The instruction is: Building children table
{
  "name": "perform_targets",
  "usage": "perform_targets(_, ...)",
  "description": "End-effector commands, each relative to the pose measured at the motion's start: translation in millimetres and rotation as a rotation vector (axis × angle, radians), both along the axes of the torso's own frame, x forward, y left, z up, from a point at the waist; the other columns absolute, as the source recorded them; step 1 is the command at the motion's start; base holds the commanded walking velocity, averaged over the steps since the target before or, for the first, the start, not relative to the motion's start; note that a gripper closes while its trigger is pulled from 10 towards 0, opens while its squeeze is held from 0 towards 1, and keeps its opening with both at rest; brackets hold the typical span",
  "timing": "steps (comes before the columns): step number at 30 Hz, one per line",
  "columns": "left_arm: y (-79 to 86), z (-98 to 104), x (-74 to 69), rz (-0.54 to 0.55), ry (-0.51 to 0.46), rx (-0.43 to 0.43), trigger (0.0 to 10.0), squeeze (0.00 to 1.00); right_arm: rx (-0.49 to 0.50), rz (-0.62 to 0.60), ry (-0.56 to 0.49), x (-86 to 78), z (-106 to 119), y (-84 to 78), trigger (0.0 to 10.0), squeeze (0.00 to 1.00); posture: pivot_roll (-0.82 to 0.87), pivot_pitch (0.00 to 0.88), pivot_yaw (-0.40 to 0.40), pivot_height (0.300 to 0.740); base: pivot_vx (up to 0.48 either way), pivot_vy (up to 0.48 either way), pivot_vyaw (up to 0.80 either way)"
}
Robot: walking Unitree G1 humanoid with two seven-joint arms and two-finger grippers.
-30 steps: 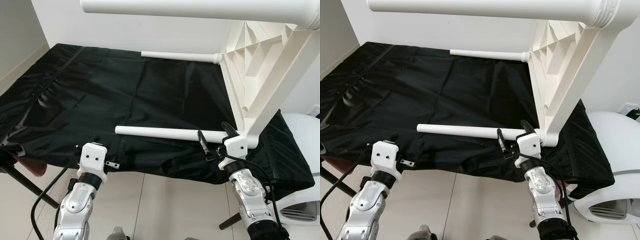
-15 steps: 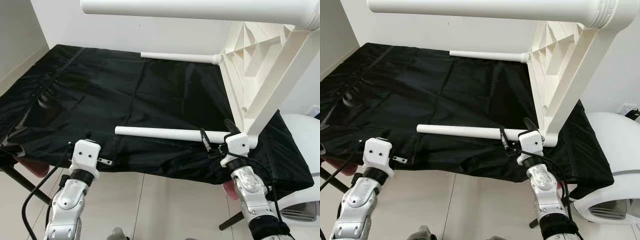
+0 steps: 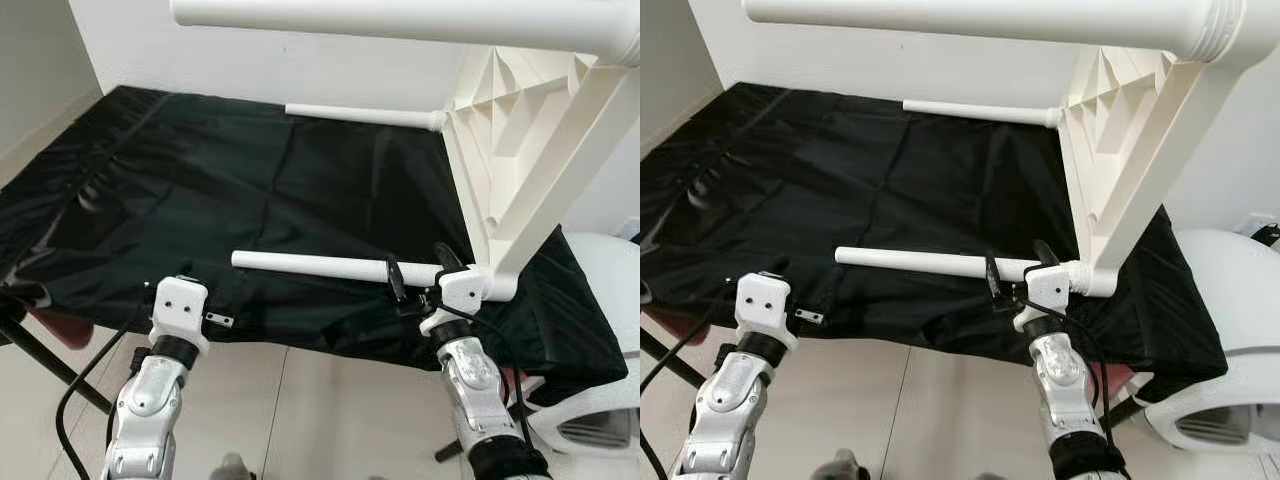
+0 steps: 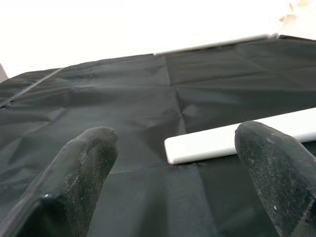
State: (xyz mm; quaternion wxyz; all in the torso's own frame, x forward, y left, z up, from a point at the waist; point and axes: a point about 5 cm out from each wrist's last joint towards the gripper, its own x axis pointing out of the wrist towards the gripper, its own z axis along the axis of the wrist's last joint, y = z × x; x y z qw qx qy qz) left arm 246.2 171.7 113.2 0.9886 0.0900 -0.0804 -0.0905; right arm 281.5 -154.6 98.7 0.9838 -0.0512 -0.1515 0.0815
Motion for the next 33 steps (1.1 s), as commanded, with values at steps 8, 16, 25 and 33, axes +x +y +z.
perform_targets(8,-2.9,0,2.6,0.108,-0.012,-0.101,10.0,0.0,0.065,-0.016,0.04,-0.5,-3,3.0,10.0,0.0,0.04,0.0,-0.067,0.74,0.0,0.0,0.0)
perform_targets(16,-6.0,-1,5.5,0.097,0.005,-0.134,10.0,0.0,0.022,-0.006,0.036,-0.5,-3,4.1,10.0,0.0,0.04,0.0,-0.066,0.74,0.0,0.0,0.0)
perform_targets(25,-5.1,2,7.9,0.098,0.002,-0.139,10.0,0.0,0.015,-0.011,0.03,-1.3,-2,4.3,10.0,0.0,0.04,0.0,-0.061,0.74,0.0,0.0,0.0)
perform_targets(33,-5.8,10,14.0,0.08,-0.017,-0.124,10.0,0.0,0.003,-0.016,0.017,0.7,2,4.2,10.0,0.0,0.02,0.0,-0.055,0.74,0.0,0.0,0.0)
